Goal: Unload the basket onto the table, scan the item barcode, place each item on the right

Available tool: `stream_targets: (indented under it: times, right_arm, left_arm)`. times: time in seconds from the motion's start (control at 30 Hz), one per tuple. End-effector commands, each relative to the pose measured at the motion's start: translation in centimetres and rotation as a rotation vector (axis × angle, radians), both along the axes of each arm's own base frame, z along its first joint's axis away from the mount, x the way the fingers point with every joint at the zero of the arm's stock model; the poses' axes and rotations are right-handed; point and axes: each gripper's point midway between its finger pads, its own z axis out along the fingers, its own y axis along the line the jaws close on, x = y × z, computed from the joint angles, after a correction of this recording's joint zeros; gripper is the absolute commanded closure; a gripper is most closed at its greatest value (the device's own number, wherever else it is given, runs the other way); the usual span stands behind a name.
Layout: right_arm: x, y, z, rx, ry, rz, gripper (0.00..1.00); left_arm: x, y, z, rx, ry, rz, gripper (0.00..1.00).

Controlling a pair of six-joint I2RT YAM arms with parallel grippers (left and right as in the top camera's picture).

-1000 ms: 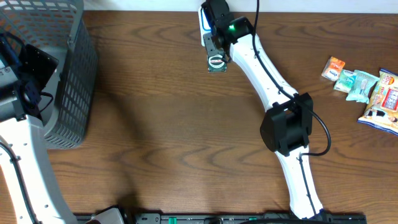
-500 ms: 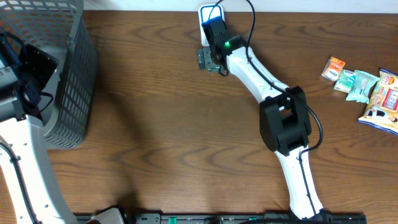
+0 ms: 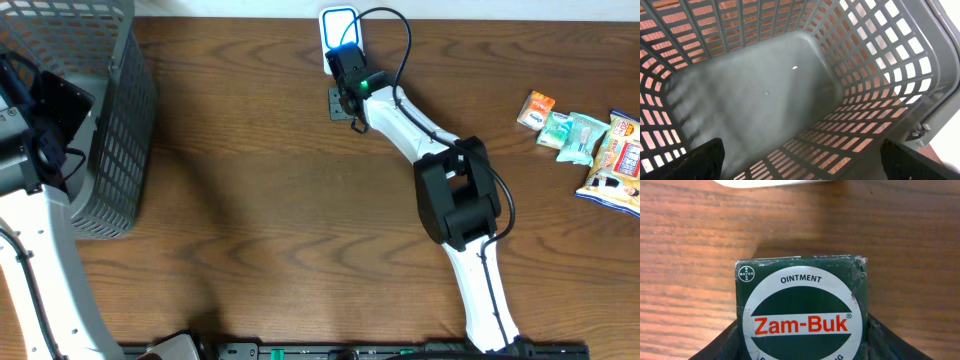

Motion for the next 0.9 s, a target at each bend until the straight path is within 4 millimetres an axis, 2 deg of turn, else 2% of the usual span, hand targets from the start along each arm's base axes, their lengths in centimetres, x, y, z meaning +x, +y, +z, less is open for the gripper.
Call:
stream_targets:
  times: [0.0, 0.17, 0.27, 0.4, 0.53, 0.67, 0.73, 0.87]
  right_arm:
    - [-0.2, 0.6, 3.2, 0.068, -0.008, 0.001, 0.6]
    - [-0.1, 2.0, 9.0, 0.214, -0.062, -0.002, 0.57]
    - [0.1, 3.1, 12.4, 0.379, -0.076, -0.014, 0.59]
    - [0.4, 5.1, 15.6, 0.727, 0.012, -0.028, 0.59]
    - [2.2, 5.4, 18.2, 1.074, 0.126, -0.079, 0.62]
    - [4.1, 5.0, 19.7, 1.292, 0.192, -0.115, 0.61]
    - [5.4, 4.7, 19.4, 1.381, 0.23, -0.183, 0.6]
    - [6.3, 5.2, 18.2, 1.506, 0.354, -0.287, 0.61]
  left_arm:
    - [-0.1, 0.3, 0.2, 0.005, -0.004, 0.013, 0.02]
    - [-0.1, 0.3, 0.2, 0.006, -0.004, 0.013, 0.02]
    - [-0.1, 0.3, 0.2, 0.005, -0.004, 0.013, 0.03]
    - [-0.1, 0.3, 0.2, 0.006, -0.004, 0.013, 0.02]
    - [-0.1, 0.3, 0.2, 0.006, -0.004, 0.013, 0.02]
    - [-0.1, 0.3, 0.2, 0.006, -0.004, 0.013, 0.02]
    - [-0.1, 0.3, 0.2, 0.005, -0.004, 0.013, 0.02]
    - [-0.1, 0.3, 0.2, 0.006, -0.004, 0.013, 0.02]
